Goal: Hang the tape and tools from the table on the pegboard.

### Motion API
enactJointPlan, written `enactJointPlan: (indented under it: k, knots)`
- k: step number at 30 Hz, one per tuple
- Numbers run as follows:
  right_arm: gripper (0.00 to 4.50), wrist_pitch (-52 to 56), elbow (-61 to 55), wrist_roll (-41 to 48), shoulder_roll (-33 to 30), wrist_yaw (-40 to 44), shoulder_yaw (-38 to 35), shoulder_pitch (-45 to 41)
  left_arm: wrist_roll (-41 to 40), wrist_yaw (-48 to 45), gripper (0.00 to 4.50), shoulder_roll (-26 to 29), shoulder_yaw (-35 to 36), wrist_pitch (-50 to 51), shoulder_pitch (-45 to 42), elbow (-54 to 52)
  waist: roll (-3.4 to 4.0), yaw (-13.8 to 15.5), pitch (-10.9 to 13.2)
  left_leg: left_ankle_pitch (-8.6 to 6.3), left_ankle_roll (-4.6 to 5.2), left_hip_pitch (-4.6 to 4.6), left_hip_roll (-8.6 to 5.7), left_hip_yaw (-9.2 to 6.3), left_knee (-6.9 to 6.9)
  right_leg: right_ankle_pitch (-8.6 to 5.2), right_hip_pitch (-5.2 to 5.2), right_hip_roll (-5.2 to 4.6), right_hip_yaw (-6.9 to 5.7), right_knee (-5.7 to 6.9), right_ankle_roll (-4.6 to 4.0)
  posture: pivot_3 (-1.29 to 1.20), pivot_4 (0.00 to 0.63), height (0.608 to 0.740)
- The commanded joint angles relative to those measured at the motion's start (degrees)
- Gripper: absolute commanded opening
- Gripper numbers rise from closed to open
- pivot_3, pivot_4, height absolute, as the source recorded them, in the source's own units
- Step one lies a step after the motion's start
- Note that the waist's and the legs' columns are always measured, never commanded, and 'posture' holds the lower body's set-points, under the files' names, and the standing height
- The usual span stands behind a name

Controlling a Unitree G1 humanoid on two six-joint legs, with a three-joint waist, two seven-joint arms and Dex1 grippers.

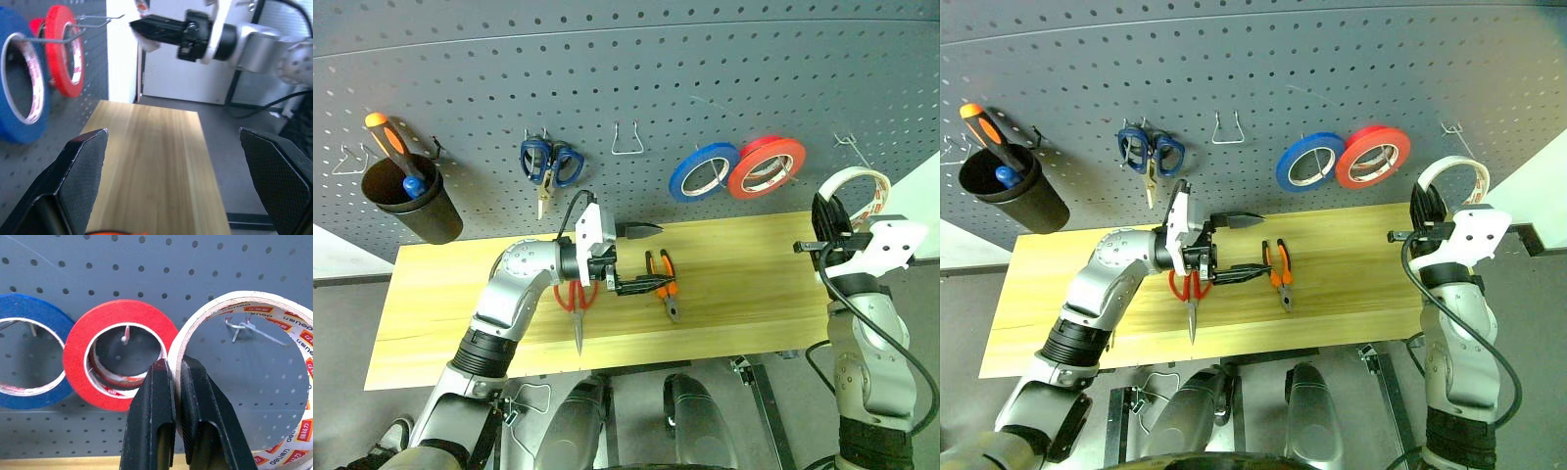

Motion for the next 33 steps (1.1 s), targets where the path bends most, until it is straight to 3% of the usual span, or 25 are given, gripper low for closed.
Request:
enactJointPlan:
  k: [1,11,33]
  knots:
    - [0.04,-2.34,2.16,-0.9,-1.96,-0.96,-4.28,-1.53,-1.29,-0.11,4.5,0.25,0.1,0.11,-0.08,-2.32,0.0,0.09,0.0,0.0,0.0,0.0,0.0,0.0,0.0,0.0,0.0,0.0,0.0,0.0,0.0,0.01,0.241,0.725]
    - [0.04,-4.03,8.15,-0.81,-4.97,2.22,-5.2,-4.49,-1.86,0.21,4.5,0.31,0.15,0.76,-0.16,-3.43,0.01,-0.1,-0.01,0.01,0.01,0.0,0.0,0.04,0.02,0.0,0.0,0.0,0.0,0.01,0.0,0.01,0.243,0.725]
    - [0.04,-14.27,37.19,-2.4,-10.75,10.82,-3.59,-19.98,-3.66,1.71,4.5,1.42,0.73,2.81,-0.77,-6.71,0.01,0.05,-0.01,0.01,0.01,-0.02,0.01,0.07,0.03,0.01,-0.01,0.0,0.0,0.01,-0.01,0.04,0.247,0.725]
